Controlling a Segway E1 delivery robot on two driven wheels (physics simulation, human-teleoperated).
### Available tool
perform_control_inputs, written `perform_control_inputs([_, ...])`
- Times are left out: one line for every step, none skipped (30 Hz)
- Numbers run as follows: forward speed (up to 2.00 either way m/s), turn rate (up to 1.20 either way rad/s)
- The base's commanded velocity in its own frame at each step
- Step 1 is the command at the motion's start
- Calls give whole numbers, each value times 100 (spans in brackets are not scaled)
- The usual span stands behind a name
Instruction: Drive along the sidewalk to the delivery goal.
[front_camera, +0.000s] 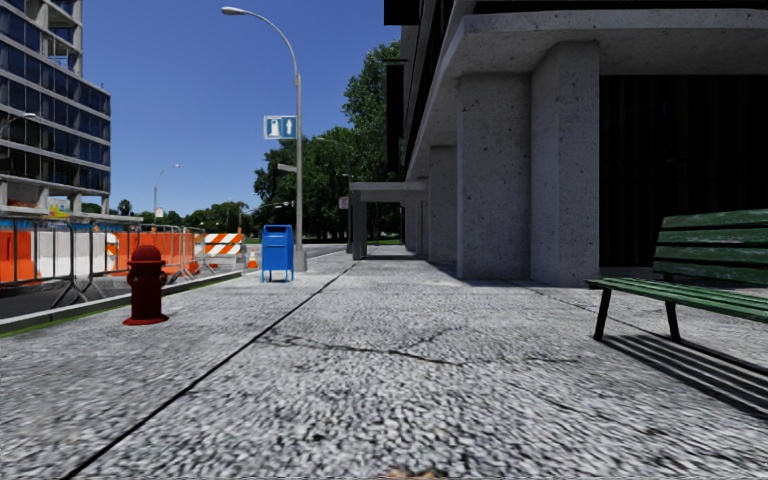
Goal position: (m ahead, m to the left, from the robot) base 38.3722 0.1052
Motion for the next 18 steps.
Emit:
perform_control_inputs([200, 0])
perform_control_inputs([200, 0])
perform_control_inputs([200, 0])
perform_control_inputs([200, 0])
perform_control_inputs([200, 0])
perform_control_inputs([200, 0])
perform_control_inputs([200, 0])
perform_control_inputs([200, 0])
perform_control_inputs([200, 0])
perform_control_inputs([200, 0])
perform_control_inputs([200, 0])
perform_control_inputs([200, 0])
perform_control_inputs([200, 0])
perform_control_inputs([200, 0])
perform_control_inputs([200, 0])
perform_control_inputs([200, 0])
perform_control_inputs([200, 0])
perform_control_inputs([200, 0])
